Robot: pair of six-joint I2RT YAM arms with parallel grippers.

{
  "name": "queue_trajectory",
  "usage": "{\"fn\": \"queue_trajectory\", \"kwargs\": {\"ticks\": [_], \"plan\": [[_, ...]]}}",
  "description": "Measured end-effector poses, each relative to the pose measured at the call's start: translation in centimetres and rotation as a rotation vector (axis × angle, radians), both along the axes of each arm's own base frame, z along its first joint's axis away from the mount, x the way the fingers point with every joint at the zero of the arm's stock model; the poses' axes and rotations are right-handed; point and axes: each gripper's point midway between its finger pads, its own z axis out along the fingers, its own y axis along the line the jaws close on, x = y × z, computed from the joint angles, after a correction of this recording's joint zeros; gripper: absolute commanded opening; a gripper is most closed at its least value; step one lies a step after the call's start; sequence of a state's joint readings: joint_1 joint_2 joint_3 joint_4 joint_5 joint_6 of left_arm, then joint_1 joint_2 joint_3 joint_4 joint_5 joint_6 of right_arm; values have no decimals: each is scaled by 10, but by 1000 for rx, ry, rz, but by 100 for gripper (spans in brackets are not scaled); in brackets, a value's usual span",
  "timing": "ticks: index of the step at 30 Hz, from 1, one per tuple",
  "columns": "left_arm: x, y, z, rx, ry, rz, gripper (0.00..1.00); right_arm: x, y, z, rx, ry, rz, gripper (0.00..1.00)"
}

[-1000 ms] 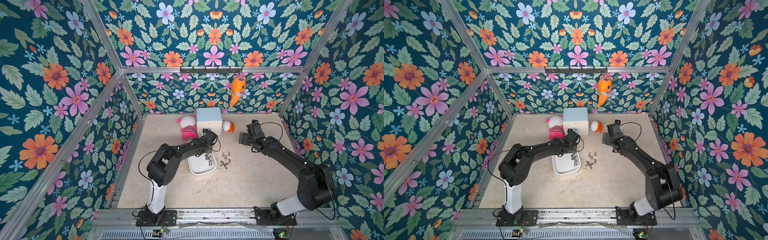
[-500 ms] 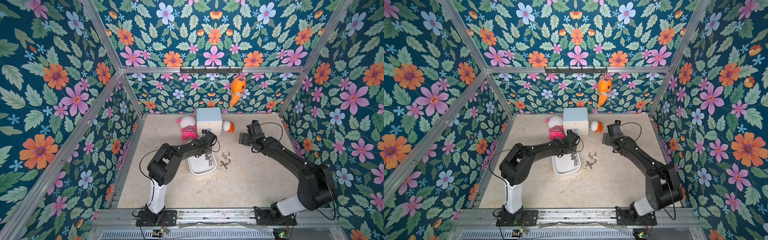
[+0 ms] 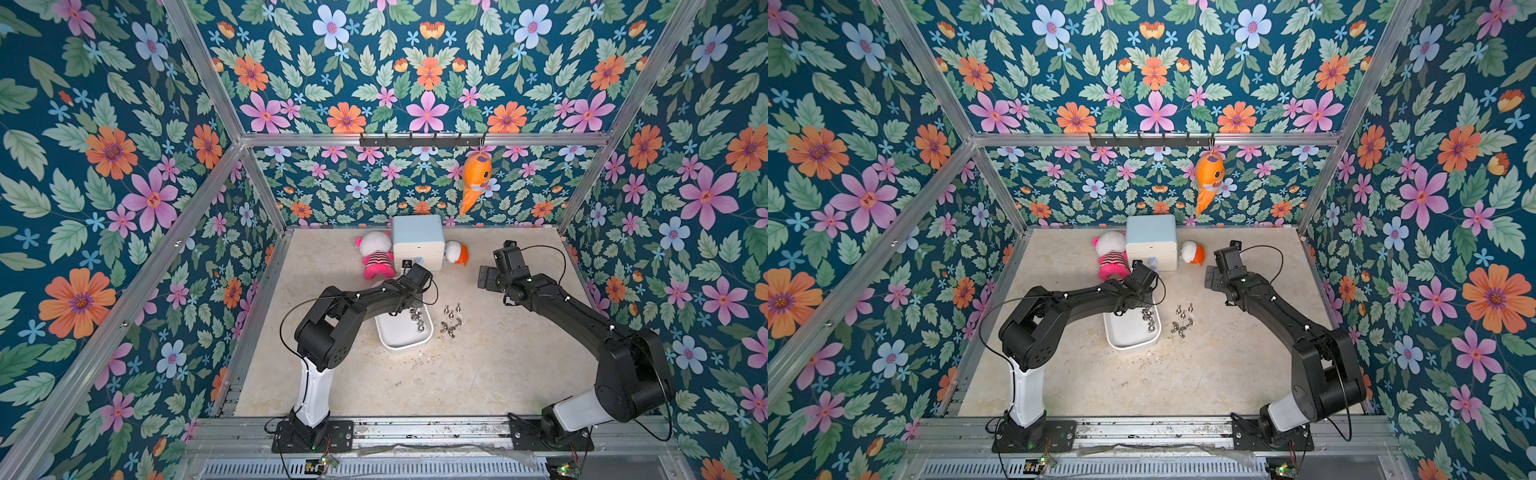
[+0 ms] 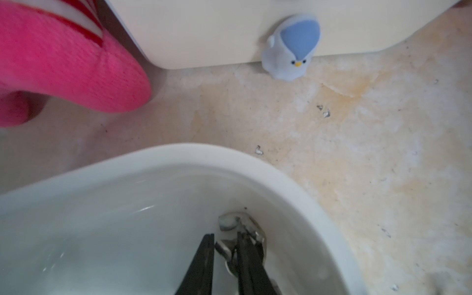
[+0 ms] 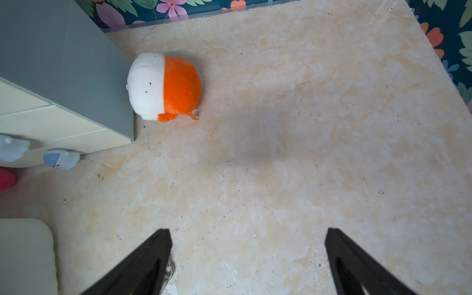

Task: Take out the wing nut from the storage box
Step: Pick up the wing nut from the storage box.

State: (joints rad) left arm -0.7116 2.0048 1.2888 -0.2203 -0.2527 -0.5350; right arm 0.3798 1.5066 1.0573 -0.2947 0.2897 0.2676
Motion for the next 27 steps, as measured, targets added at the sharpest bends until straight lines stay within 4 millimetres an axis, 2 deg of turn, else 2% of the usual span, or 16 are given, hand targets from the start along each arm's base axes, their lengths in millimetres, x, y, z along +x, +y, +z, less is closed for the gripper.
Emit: {"fn": "queue_trajectory", "kwargs": {"ticks": [17, 27], "plan": [[-1, -3, 5, -33, -9, -4, 10, -2, -1, -2, -1, 4, 0, 99], [-8, 3, 14, -25, -2, -3, 9, -2, -1, -1, -1, 3, 0, 99]]}}
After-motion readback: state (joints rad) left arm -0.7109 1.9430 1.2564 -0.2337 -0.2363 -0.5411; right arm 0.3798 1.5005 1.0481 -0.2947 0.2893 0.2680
